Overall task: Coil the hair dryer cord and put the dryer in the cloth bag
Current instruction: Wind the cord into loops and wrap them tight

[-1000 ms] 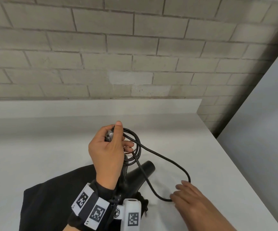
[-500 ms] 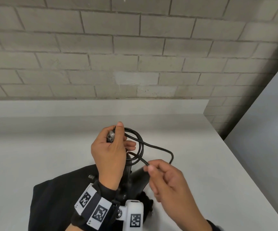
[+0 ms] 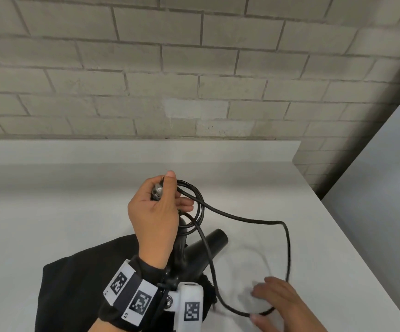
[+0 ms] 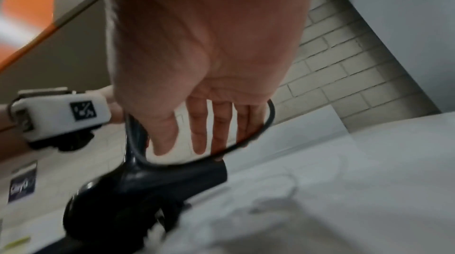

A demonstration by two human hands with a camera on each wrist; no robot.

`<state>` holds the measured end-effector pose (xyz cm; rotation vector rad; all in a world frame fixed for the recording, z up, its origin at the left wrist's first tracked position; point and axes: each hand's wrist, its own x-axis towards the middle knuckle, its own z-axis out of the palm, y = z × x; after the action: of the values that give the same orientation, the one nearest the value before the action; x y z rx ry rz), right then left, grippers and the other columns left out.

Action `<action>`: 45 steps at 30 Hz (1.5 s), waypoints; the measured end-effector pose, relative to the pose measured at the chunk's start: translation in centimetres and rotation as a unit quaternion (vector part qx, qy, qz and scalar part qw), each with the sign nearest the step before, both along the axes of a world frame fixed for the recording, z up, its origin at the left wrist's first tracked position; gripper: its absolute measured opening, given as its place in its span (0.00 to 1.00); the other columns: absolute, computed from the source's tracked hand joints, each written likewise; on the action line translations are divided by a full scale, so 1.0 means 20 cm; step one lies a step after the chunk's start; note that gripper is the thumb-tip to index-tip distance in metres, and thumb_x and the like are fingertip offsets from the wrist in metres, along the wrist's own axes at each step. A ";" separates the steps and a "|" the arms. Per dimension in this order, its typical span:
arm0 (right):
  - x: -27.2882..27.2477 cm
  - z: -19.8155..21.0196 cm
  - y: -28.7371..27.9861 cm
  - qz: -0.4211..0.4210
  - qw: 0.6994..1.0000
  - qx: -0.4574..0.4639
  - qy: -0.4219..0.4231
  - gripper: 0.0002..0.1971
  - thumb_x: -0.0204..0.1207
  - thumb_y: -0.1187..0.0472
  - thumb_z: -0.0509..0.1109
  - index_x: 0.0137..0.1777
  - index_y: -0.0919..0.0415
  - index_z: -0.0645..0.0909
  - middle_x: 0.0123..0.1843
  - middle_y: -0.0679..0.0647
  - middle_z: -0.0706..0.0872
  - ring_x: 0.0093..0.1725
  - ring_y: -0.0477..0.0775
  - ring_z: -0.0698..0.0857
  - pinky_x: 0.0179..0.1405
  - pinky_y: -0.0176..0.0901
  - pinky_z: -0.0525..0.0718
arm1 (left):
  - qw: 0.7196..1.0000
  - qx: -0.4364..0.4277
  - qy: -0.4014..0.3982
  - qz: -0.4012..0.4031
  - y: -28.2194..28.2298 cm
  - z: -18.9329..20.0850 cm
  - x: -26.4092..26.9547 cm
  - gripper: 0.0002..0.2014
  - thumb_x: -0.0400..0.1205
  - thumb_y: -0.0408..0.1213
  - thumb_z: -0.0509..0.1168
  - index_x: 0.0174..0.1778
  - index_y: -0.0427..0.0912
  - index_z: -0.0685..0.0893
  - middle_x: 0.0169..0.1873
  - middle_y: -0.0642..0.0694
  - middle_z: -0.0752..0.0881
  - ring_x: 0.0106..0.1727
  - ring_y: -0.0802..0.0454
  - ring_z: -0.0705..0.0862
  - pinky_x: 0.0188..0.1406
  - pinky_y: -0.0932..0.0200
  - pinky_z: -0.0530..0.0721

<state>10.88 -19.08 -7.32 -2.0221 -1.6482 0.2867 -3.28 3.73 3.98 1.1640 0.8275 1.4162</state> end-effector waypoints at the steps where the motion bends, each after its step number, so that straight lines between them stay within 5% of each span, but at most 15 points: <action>1: -0.04 0.05 0.03 -0.035 0.998 0.021 0.044 0.16 0.73 0.27 0.60 0.57 0.27 0.75 0.56 0.27 0.83 0.66 0.29 0.75 0.67 0.16 0.64 | 1.000 0.002 -0.001 -0.005 -0.02 0.00 0.01 0.10 0.83 0.43 0.68 0.41 0.41 0.86 0.22 0.47 0.82 0.23 0.40 0.87 0.25 0.54 0.87; 5: -0.21 0.32 0.23 -0.085 0.964 0.078 0.239 0.11 0.73 0.37 0.70 0.49 0.39 0.84 0.52 0.34 0.87 0.56 0.37 0.84 0.58 0.26 0.77 | 1.000 0.014 0.009 -0.017 -0.07 0.01 0.02 0.12 0.79 0.48 0.69 0.42 0.42 0.86 0.23 0.46 0.83 0.22 0.38 0.88 0.23 0.53 0.87; 9: -0.32 0.50 0.41 -0.042 0.891 0.048 0.449 0.10 0.78 0.50 0.69 0.46 0.53 0.88 0.43 0.49 0.93 0.46 0.47 0.91 0.55 0.41 0.86 | 0.999 0.027 0.033 -0.005 -0.08 0.01 0.02 0.11 0.81 0.45 0.69 0.43 0.39 0.86 0.22 0.46 0.84 0.24 0.41 0.89 0.26 0.52 0.89; 12: -0.34 0.55 0.46 -0.012 0.837 0.051 0.544 0.11 0.84 0.58 0.65 0.46 0.61 0.87 0.29 0.55 0.85 0.27 0.53 0.80 0.34 0.41 0.82 | 0.999 0.027 0.040 0.009 -0.06 0.01 0.02 0.10 0.83 0.42 0.69 0.43 0.38 0.86 0.24 0.44 0.85 0.24 0.44 0.89 0.27 0.55 0.89; 14: -0.31 0.52 0.45 0.000 0.822 0.091 0.562 0.11 0.83 0.56 0.66 0.45 0.60 0.86 0.26 0.56 0.77 0.23 0.51 0.70 0.27 0.41 0.73 | 0.999 0.028 0.037 0.022 -0.04 0.00 0.01 0.09 0.83 0.42 0.69 0.42 0.40 0.87 0.25 0.42 0.86 0.26 0.44 0.90 0.28 0.55 0.89; 19: -0.17 0.43 0.28 0.072 0.835 0.111 0.534 0.16 0.74 0.44 0.73 0.48 0.57 0.88 0.31 0.56 0.85 0.34 0.56 0.82 0.42 0.43 0.82 | 0.998 0.020 0.027 0.053 0.04 -0.01 -0.01 0.09 0.84 0.43 0.68 0.40 0.45 0.87 0.24 0.45 0.86 0.28 0.43 0.90 0.35 0.49 0.91; 23: -0.01 0.37 0.13 0.099 0.915 0.035 0.389 0.16 0.81 0.44 0.66 0.52 0.55 0.88 0.41 0.49 0.90 0.45 0.55 0.88 0.53 0.44 0.81 | 0.998 -0.006 0.008 0.055 0.09 -0.02 -0.01 0.11 0.85 0.42 0.67 0.42 0.39 0.86 0.21 0.51 0.84 0.25 0.47 0.88 0.39 0.44 0.92; 29: 0.17 0.18 0.04 -0.106 0.957 0.030 0.270 0.09 0.76 0.44 0.66 0.49 0.42 0.86 0.42 0.45 0.90 0.46 0.44 0.88 0.50 0.25 0.79 | 0.999 0.001 0.011 0.037 0.05 -0.01 0.00 0.10 0.84 0.43 0.67 0.42 0.40 0.86 0.21 0.50 0.85 0.25 0.46 0.89 0.36 0.48 0.91; 30: 0.17 0.17 0.05 -0.142 0.962 0.041 0.230 0.06 0.76 0.49 0.70 0.49 0.36 0.84 0.46 0.40 0.89 0.47 0.40 0.87 0.49 0.20 0.77 | 0.999 0.004 0.014 0.034 0.05 -0.01 0.01 0.10 0.84 0.43 0.67 0.42 0.40 0.86 0.22 0.50 0.85 0.25 0.45 0.89 0.35 0.49 0.91; 31: 0.17 0.16 0.07 -0.167 0.969 0.063 0.172 0.12 0.75 0.57 0.73 0.51 0.35 0.83 0.50 0.37 0.87 0.49 0.37 0.86 0.48 0.17 0.76 | 0.999 0.006 0.017 0.032 0.04 -0.01 0.01 0.11 0.84 0.43 0.68 0.43 0.40 0.86 0.22 0.49 0.85 0.26 0.44 0.89 0.35 0.49 0.91; 34: 0.09 0.26 0.18 -0.224 0.955 0.185 0.059 0.13 0.76 0.64 0.74 0.51 0.42 0.81 0.49 0.41 0.83 0.49 0.39 0.82 0.44 0.19 0.75 | 0.999 0.015 0.023 0.026 0.02 -0.02 0.01 0.10 0.83 0.44 0.68 0.43 0.40 0.86 0.23 0.48 0.85 0.27 0.43 0.90 0.33 0.50 0.91; 36: -0.01 0.38 0.28 -0.195 0.936 0.293 0.008 0.05 0.76 0.59 0.71 0.51 0.54 0.82 0.48 0.48 0.83 0.49 0.40 0.80 0.53 0.21 0.73 | 0.999 0.021 0.025 0.023 0.00 -0.01 0.01 0.09 0.83 0.44 0.68 0.42 0.42 0.87 0.23 0.48 0.85 0.26 0.44 0.89 0.31 0.52 0.91; 39: -0.15 0.48 0.43 -0.104 0.953 0.283 0.029 0.18 0.77 0.55 0.71 0.63 0.59 0.76 0.59 0.48 0.78 0.61 0.39 0.77 0.65 0.24 0.69 | 0.999 0.027 0.030 0.021 -0.01 -0.01 0.01 0.08 0.83 0.41 0.68 0.42 0.43 0.87 0.23 0.48 0.85 0.25 0.46 0.89 0.30 0.53 0.91; 42: -0.23 0.51 0.52 -0.038 0.988 0.146 0.044 0.17 0.83 0.49 0.65 0.69 0.47 0.68 0.60 0.38 0.74 0.57 0.33 0.76 0.59 0.22 0.73 | 0.998 0.034 0.038 0.022 -0.02 0.00 0.01 0.09 0.83 0.42 0.68 0.43 0.40 0.87 0.24 0.47 0.85 0.26 0.47 0.89 0.29 0.56 0.90; 45: -0.22 0.57 0.57 -0.006 0.982 0.184 -0.044 0.09 0.84 0.52 0.61 0.60 0.52 0.77 0.50 0.44 0.81 0.48 0.44 0.80 0.49 0.32 0.77 | 0.998 0.039 0.036 0.020 -0.02 0.00 -0.01 0.11 0.81 0.46 0.68 0.44 0.40 0.87 0.25 0.45 0.86 0.27 0.44 0.89 0.30 0.55 0.90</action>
<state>6.39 -7.72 4.02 -1.7839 -1.6024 -0.1099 -3.46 3.32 4.04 1.2712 0.8569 1.4572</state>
